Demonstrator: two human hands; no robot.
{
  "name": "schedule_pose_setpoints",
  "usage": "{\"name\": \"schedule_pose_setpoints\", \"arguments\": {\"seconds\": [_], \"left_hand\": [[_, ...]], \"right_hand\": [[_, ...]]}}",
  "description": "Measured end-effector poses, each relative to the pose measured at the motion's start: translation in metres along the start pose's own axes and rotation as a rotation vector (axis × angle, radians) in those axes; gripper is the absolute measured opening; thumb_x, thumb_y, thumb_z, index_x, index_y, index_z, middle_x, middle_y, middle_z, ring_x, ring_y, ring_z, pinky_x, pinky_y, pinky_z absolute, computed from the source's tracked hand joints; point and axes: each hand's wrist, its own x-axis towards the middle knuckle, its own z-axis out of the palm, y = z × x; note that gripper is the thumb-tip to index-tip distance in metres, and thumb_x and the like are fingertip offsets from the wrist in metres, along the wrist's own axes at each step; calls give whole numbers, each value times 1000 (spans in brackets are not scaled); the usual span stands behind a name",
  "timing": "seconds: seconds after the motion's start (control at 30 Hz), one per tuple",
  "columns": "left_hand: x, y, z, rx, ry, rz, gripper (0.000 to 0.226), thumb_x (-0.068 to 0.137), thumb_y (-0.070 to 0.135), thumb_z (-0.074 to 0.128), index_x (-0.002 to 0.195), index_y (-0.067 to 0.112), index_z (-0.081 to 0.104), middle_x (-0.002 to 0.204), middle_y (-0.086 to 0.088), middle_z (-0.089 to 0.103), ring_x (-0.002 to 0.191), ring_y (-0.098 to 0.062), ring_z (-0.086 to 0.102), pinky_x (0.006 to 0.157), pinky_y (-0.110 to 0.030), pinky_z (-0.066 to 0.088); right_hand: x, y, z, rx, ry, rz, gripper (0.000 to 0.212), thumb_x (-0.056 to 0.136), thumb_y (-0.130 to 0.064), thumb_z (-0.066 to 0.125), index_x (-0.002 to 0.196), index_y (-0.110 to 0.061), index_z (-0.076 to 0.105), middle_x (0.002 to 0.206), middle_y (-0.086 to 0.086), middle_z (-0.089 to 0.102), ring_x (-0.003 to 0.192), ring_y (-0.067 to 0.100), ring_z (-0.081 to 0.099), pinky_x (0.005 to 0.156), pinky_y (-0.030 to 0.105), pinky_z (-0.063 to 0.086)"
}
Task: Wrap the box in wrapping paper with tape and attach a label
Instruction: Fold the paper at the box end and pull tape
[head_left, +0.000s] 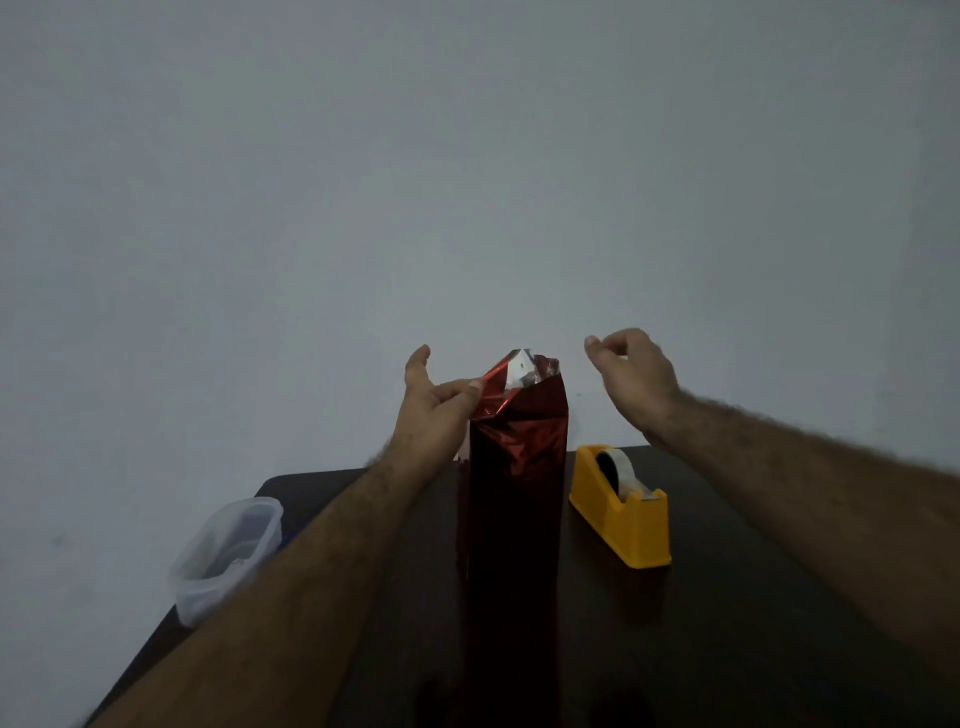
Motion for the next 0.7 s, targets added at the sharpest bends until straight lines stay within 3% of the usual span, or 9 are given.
{"name": "schedule_pose_setpoints", "arguments": {"seconds": [0.07,0.13,0.2,0.27,0.43,0.53,0.63,0.7], "left_hand": [[0,1,-1,26,-15,-10,81,106,17,60,166,25,6,113,12,76,93,19,60,105,-26,38],[2,0,-2,41,-15,-17,82,105,16,61,165,29,7,125,8,71,109,4,63,111,-34,41],[4,0,-5,69,-9,-18,85,102,20,64,164,36,9,133,8,65,125,-15,60,116,-47,42],[6,0,-6,104,-2,-26,86,101,25,67,163,39,10,137,8,60,129,-21,58,115,-52,43],[11,5,-6,158,-9,-39,86,101,28,67,163,38,10,127,10,61,129,-24,58,114,-55,44],[13,6,-2,179,-3,-35,84,101,28,66,163,37,10,132,6,59,127,-24,58,114,-55,45],[16,8,-2,191,9,-11,83,102,28,65,163,37,11,133,7,59,122,-18,60,113,-53,46],[16,9,-1,202,14,7,81,103,27,64,164,34,11,133,7,60,115,-10,62,109,-46,49]], "right_hand": [[-12,27,-3,-2,-26,23,53,104,-56,53,135,-14,58,138,3,60,121,20,56,99,39,48],[-25,51,-4,-2,-63,40,48,106,-49,56,138,-13,57,139,5,60,119,19,55,95,35,46],[-34,71,-3,-31,-90,51,47,106,-47,57,140,-14,56,142,5,59,124,22,56,95,37,49],[-42,89,-1,-42,-97,42,50,104,-46,60,143,-16,54,146,5,57,129,25,56,97,41,53],[-62,133,0,-91,-22,-9,63,97,-53,66,147,-17,51,148,4,55,133,23,53,99,38,49],[-80,155,4,-32,-2,63,79,90,-58,72,153,-17,45,154,5,49,139,26,49,105,44,49],[-92,171,10,29,-23,102,97,78,-65,75,156,-19,40,158,6,45,142,28,48,110,50,48],[-91,176,13,21,-36,127,102,76,-56,86,157,-19,37,160,6,44,141,30,49,108,50,50]]}}
